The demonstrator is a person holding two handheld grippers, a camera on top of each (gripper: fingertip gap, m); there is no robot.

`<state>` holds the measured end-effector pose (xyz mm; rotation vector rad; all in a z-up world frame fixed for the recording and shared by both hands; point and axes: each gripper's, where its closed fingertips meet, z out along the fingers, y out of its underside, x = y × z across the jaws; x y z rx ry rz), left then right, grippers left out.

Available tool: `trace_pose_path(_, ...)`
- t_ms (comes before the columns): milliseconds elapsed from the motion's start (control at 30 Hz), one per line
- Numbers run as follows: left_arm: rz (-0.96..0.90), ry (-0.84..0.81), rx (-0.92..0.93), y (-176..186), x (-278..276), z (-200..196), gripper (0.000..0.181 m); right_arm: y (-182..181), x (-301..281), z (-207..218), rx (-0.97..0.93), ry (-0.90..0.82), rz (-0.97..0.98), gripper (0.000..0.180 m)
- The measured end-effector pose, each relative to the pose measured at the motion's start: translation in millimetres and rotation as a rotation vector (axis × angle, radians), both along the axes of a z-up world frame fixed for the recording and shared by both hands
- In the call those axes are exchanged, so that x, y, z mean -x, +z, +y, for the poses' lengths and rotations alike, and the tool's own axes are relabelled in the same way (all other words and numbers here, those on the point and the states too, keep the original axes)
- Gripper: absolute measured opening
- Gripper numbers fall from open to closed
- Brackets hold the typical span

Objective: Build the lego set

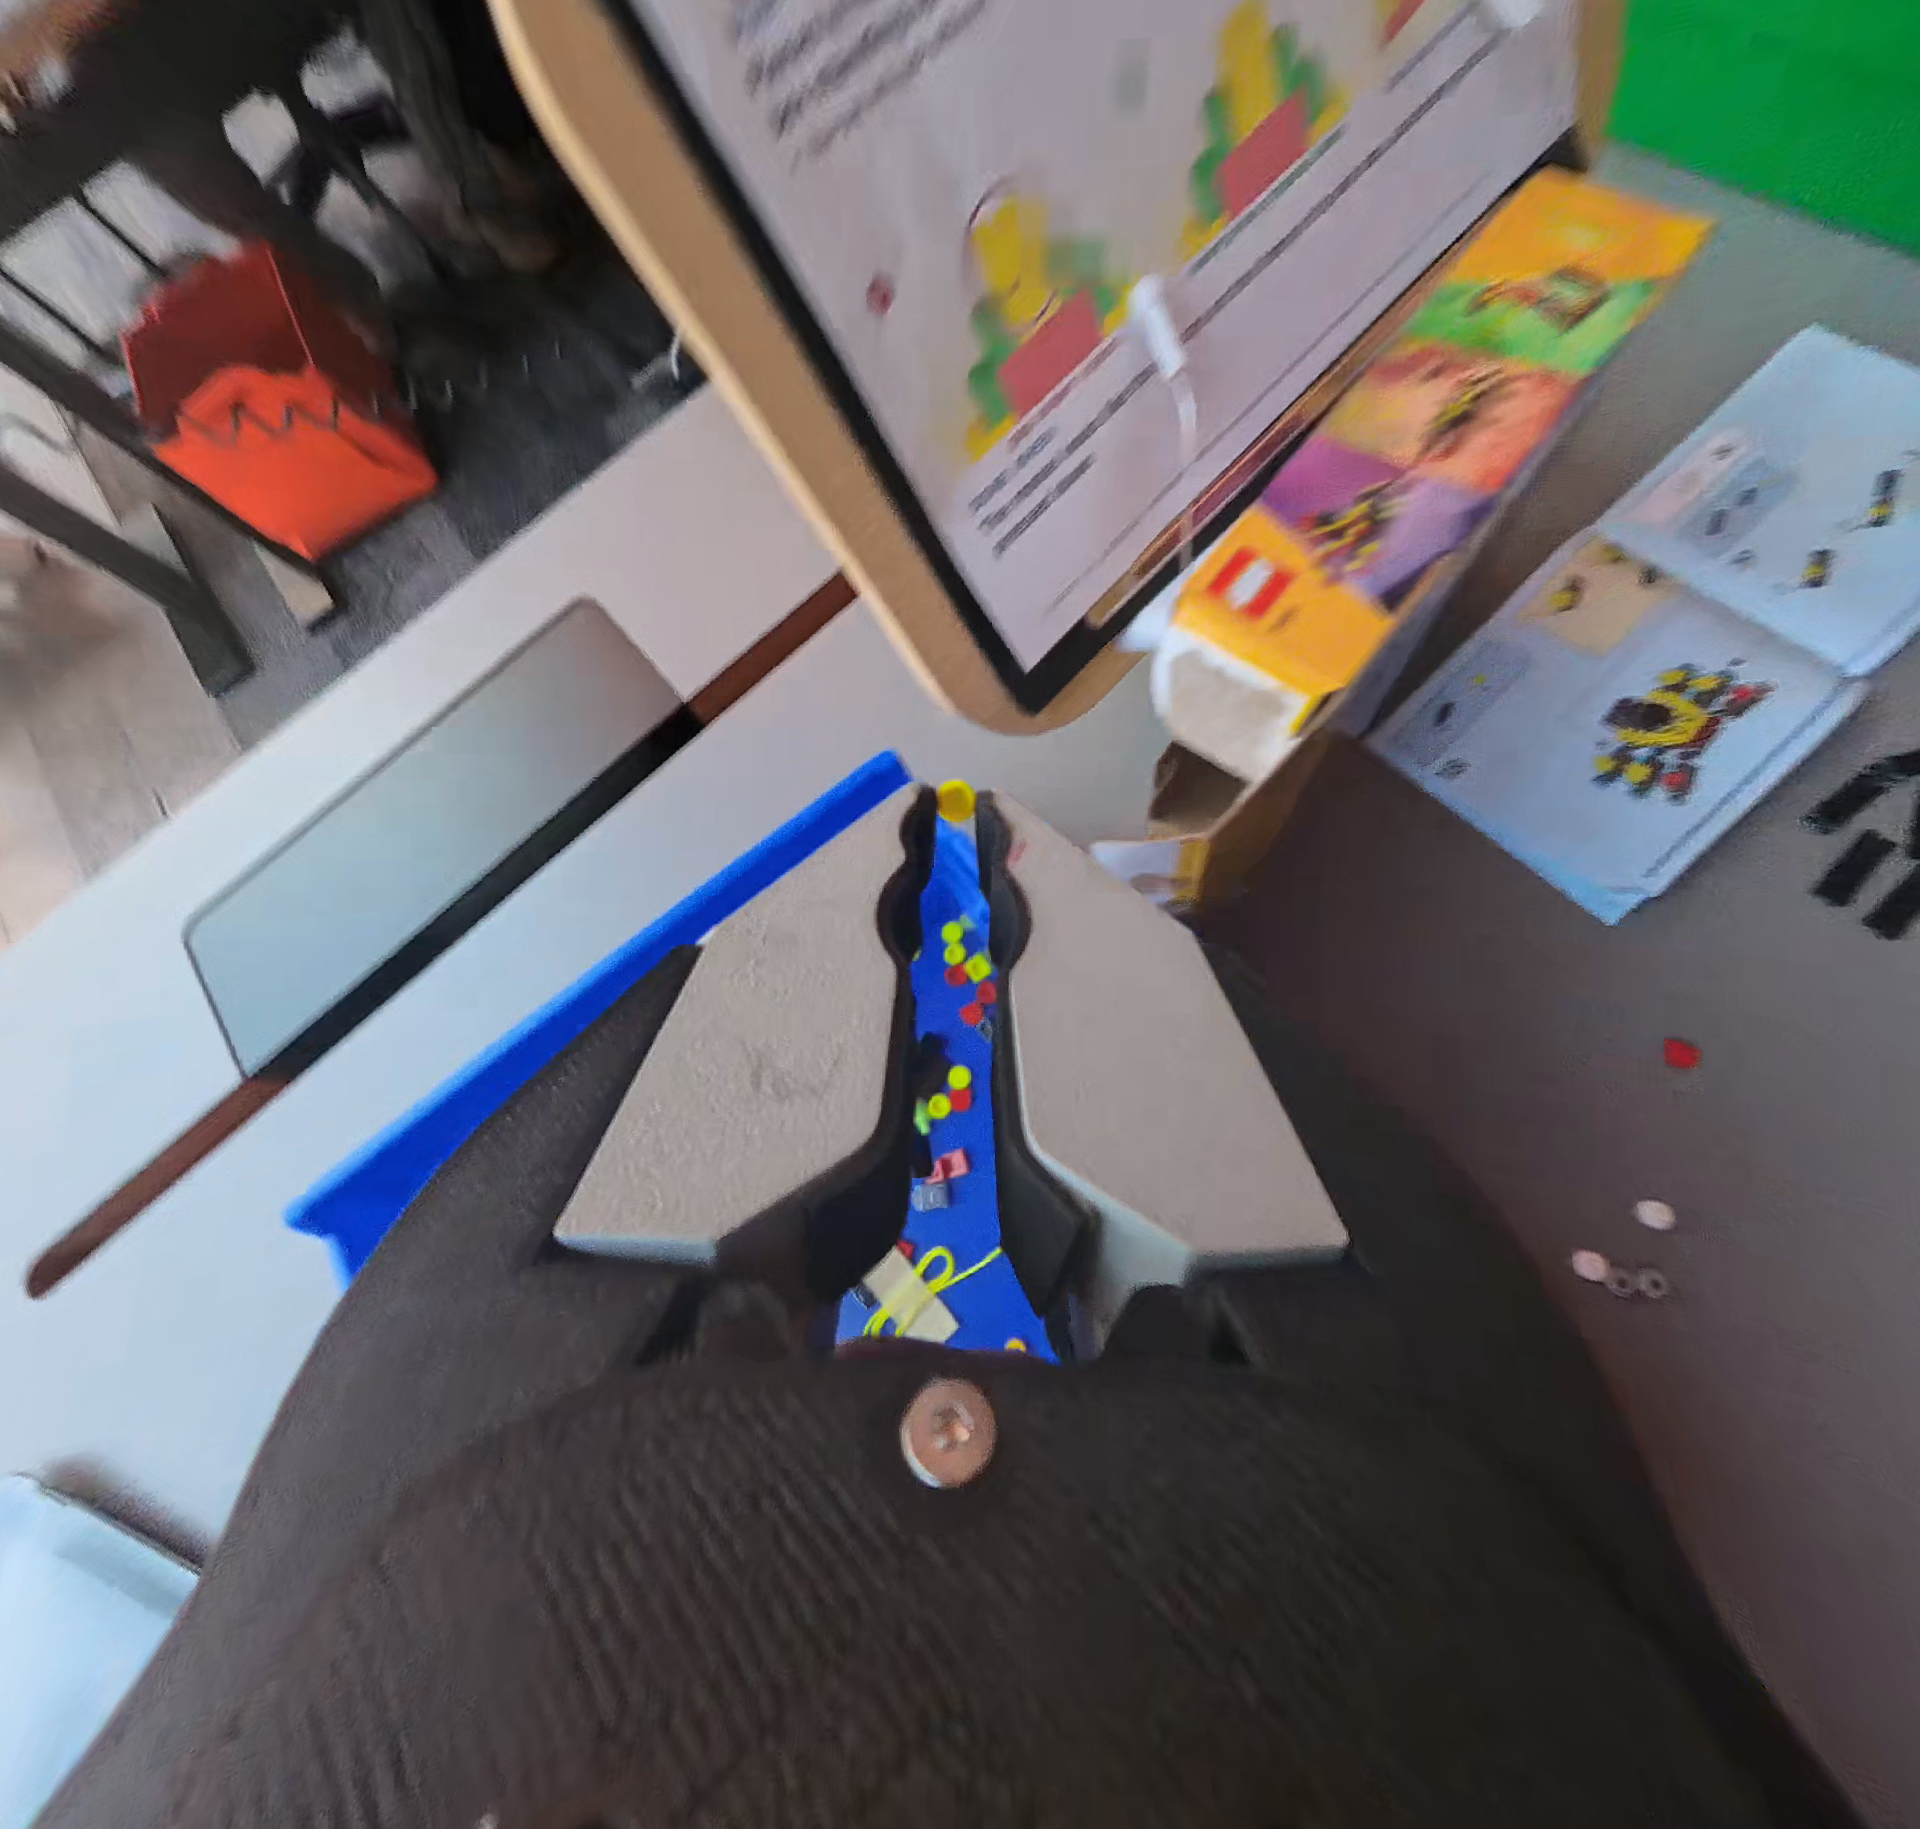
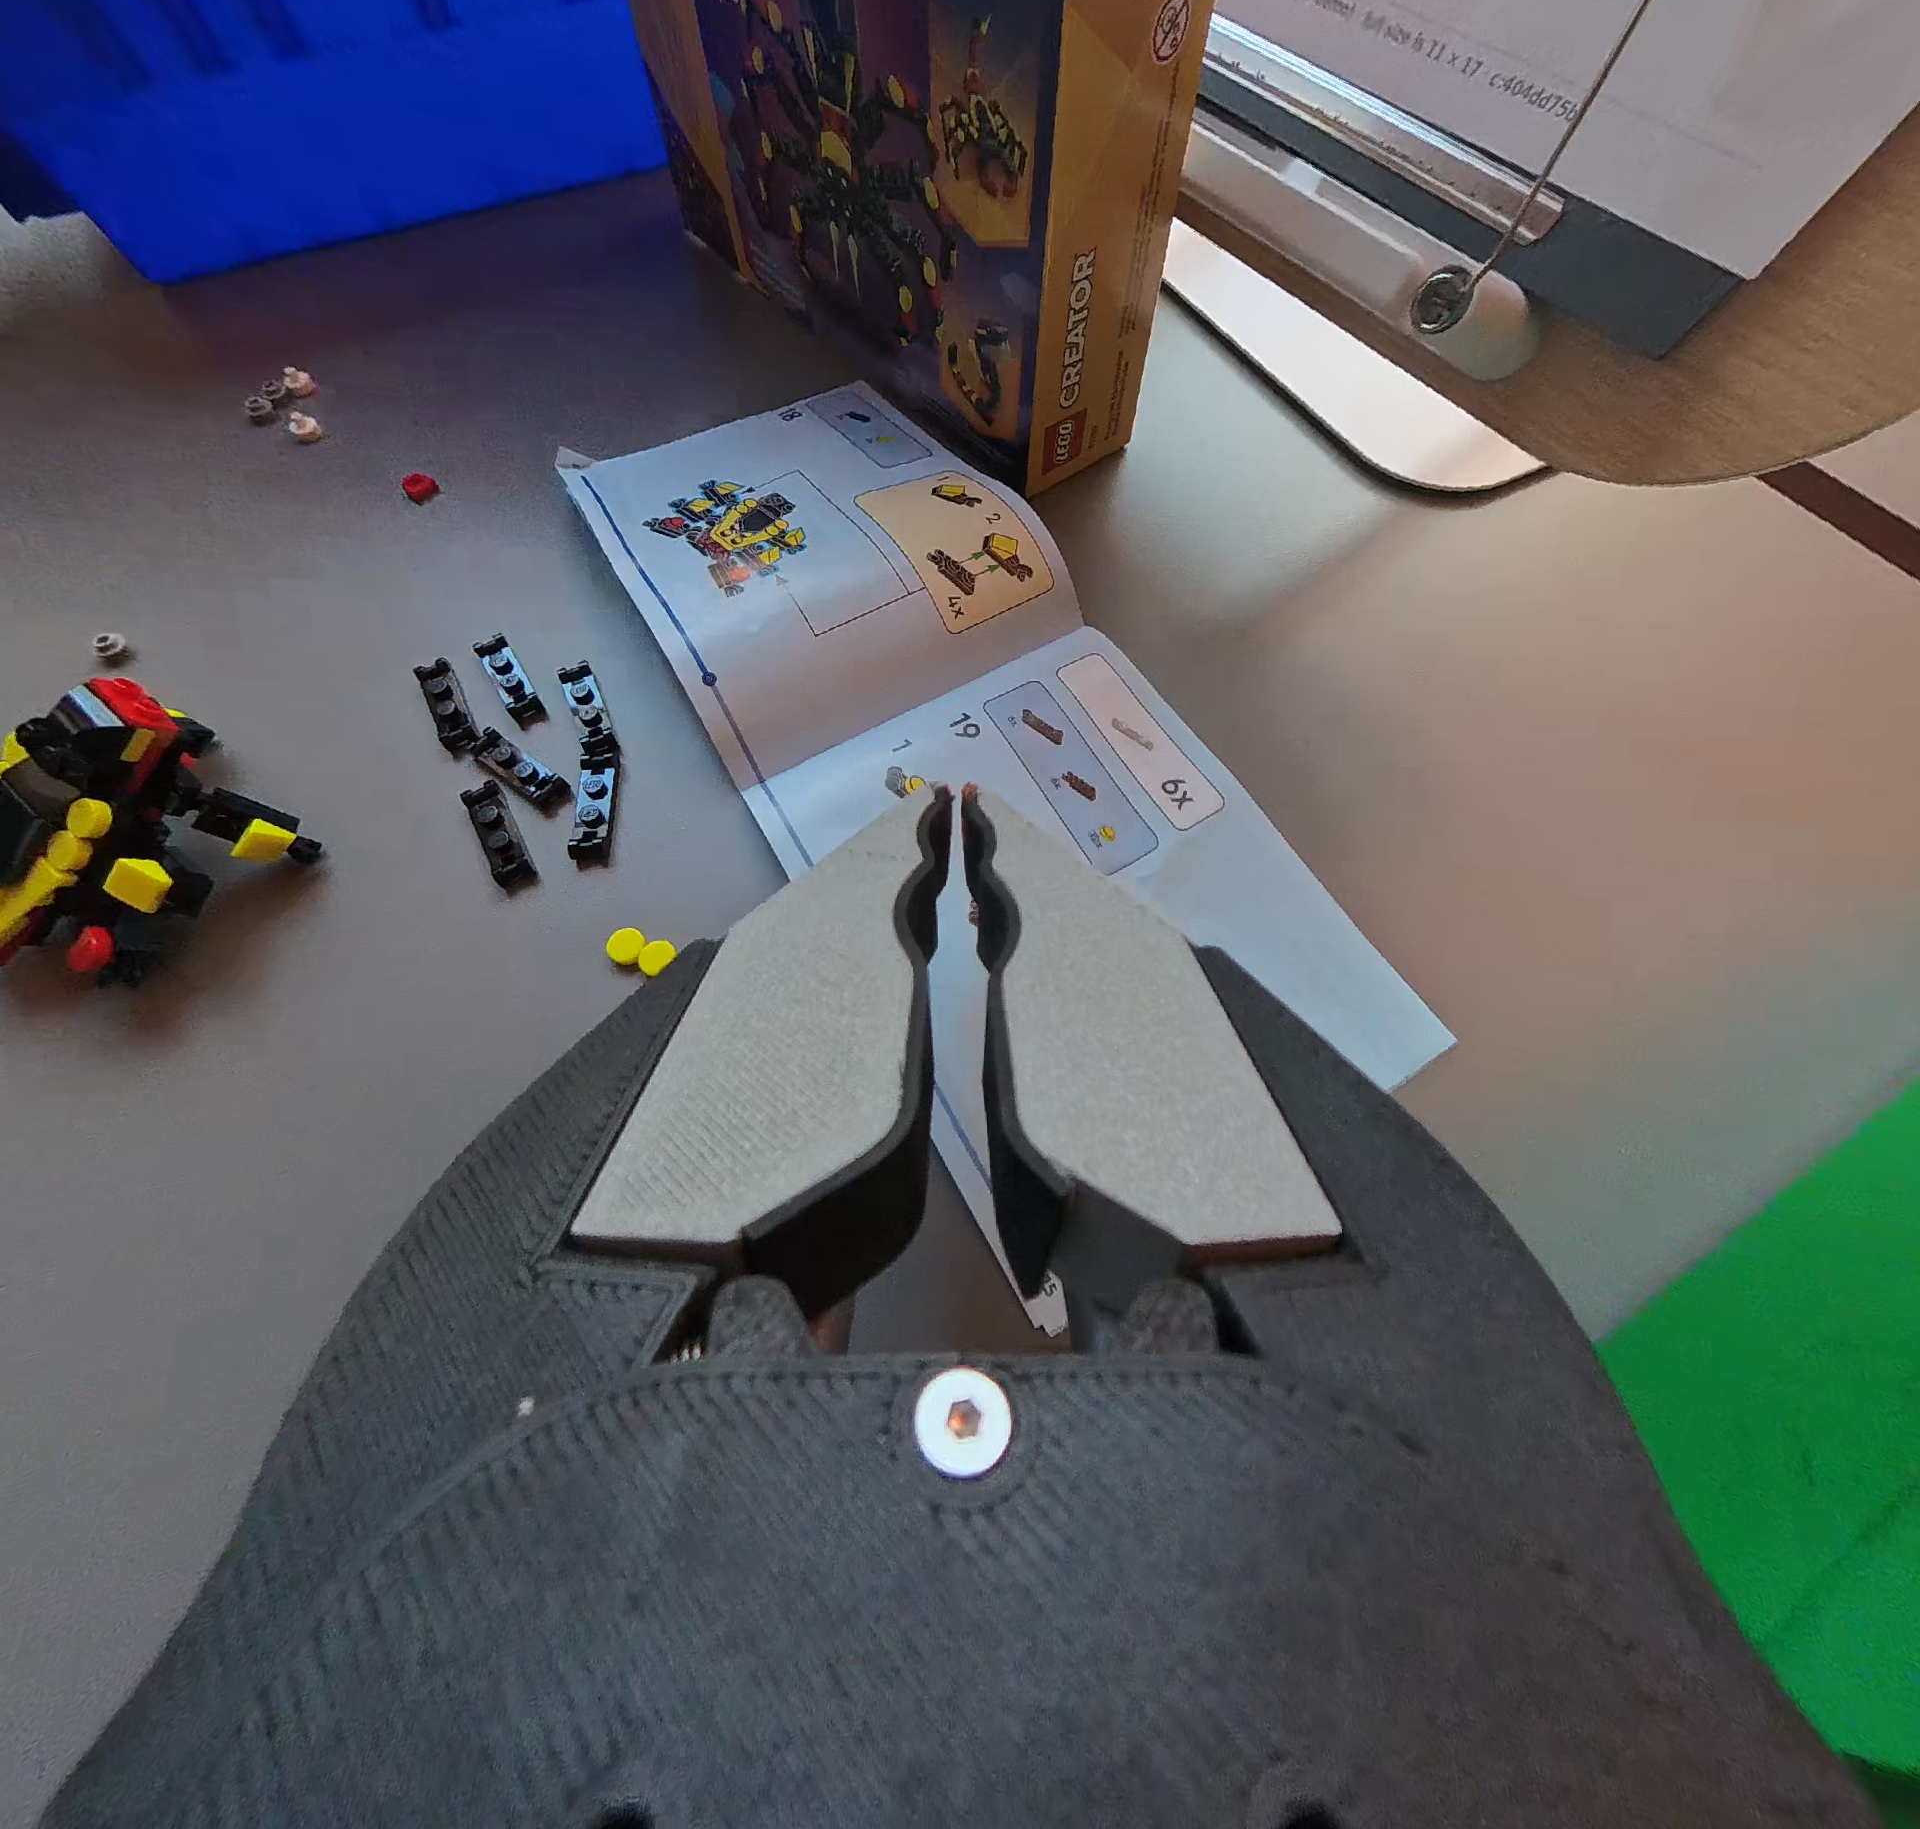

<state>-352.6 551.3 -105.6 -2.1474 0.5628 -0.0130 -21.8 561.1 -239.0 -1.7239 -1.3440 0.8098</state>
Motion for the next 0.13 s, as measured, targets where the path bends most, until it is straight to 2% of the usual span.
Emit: trace_pose_path(133,0.037,-0.172,-0.092,40,-64,-29,0.005,6,-2,1,-0.004,-0.005,0.024,0.0)
